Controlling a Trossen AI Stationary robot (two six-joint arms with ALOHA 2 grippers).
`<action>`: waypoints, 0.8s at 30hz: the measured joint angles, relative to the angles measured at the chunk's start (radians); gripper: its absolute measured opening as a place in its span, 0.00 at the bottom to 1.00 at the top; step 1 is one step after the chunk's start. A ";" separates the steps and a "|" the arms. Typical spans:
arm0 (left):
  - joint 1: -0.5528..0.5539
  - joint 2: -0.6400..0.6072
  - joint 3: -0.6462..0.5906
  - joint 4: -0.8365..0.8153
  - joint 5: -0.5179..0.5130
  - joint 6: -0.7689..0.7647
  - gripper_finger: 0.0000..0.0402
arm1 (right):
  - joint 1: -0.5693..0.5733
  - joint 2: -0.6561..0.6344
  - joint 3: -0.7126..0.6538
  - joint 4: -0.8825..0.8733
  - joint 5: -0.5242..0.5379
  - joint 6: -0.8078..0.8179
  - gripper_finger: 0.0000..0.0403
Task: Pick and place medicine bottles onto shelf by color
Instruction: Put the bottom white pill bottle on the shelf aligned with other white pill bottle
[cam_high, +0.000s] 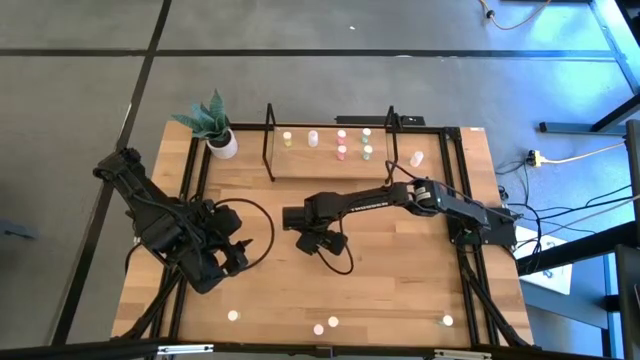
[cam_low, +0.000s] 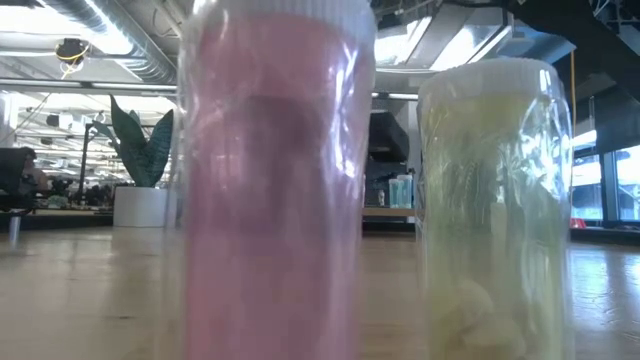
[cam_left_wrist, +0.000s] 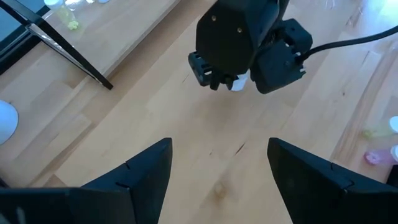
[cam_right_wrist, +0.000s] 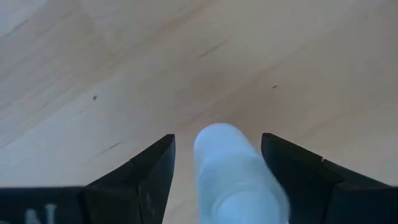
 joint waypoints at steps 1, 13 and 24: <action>0.000 0.000 0.000 0.000 0.000 0.000 0.64 | 0.000 0.000 -0.001 -0.003 0.000 0.001 0.60; 0.000 0.000 0.000 0.000 0.000 0.000 0.64 | 0.000 0.000 0.000 0.041 0.116 0.003 0.60; 0.000 0.000 0.000 0.000 0.000 0.000 0.64 | 0.000 0.000 0.001 0.040 0.109 0.061 0.36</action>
